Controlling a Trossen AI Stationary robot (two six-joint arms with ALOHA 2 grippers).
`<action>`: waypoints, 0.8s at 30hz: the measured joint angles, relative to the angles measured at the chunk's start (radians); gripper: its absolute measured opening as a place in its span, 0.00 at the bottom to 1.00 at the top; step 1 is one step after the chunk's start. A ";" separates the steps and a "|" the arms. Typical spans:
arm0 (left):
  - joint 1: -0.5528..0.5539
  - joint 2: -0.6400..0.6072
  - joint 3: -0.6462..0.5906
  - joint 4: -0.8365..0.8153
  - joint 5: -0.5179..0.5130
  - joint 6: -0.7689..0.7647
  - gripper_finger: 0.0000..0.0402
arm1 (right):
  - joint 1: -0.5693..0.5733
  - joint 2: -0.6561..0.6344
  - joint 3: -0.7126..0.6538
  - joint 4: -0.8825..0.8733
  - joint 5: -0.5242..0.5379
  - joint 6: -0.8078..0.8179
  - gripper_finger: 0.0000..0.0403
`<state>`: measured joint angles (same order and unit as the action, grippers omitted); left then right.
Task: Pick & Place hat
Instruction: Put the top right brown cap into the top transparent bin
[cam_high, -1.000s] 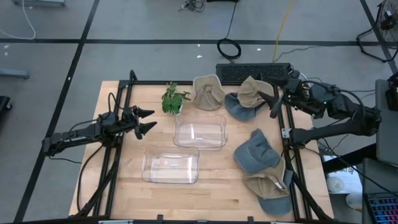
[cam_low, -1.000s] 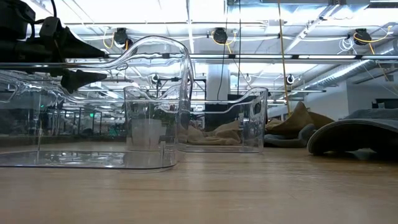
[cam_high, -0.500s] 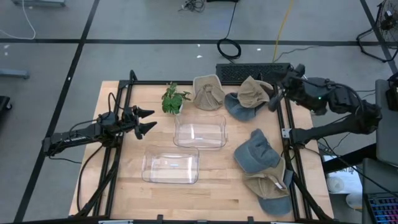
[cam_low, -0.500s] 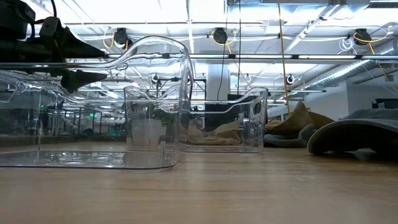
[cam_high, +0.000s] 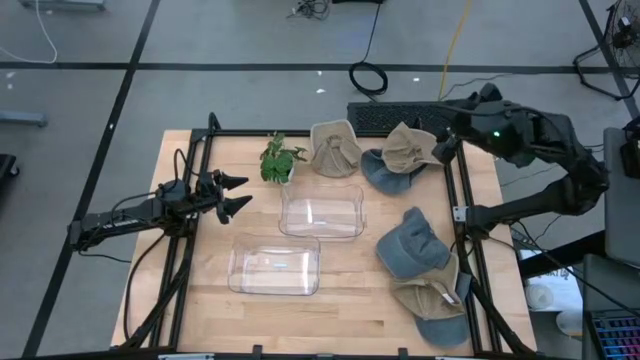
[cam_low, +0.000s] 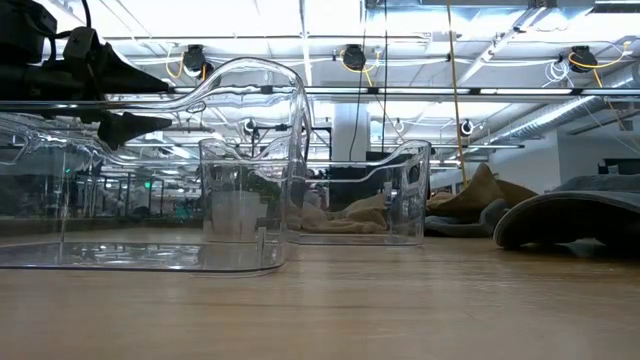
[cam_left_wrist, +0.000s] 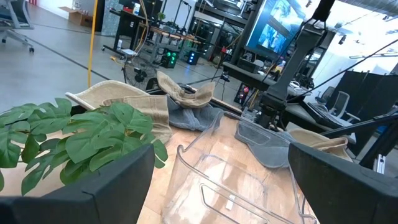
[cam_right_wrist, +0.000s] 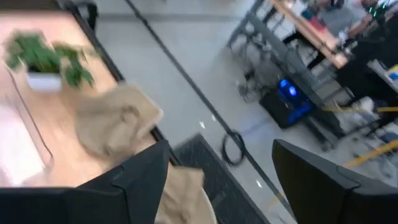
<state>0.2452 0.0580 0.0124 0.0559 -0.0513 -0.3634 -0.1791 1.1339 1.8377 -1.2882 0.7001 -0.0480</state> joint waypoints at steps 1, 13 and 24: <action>0.000 0.000 0.000 0.000 0.000 0.000 0.94 | -0.018 0.014 0.016 -0.033 -0.016 0.000 0.70; 0.000 0.000 0.000 0.000 0.000 0.000 0.94 | -0.214 0.149 0.040 -0.280 -0.155 -0.022 0.85; 0.000 0.000 0.000 0.000 0.000 0.000 0.94 | -0.322 0.173 -0.051 -0.282 -0.205 -0.066 0.87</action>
<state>0.2454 0.0579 0.0124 0.0559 -0.0509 -0.3634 -0.5010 1.3065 1.7864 -1.5702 0.4946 -0.1140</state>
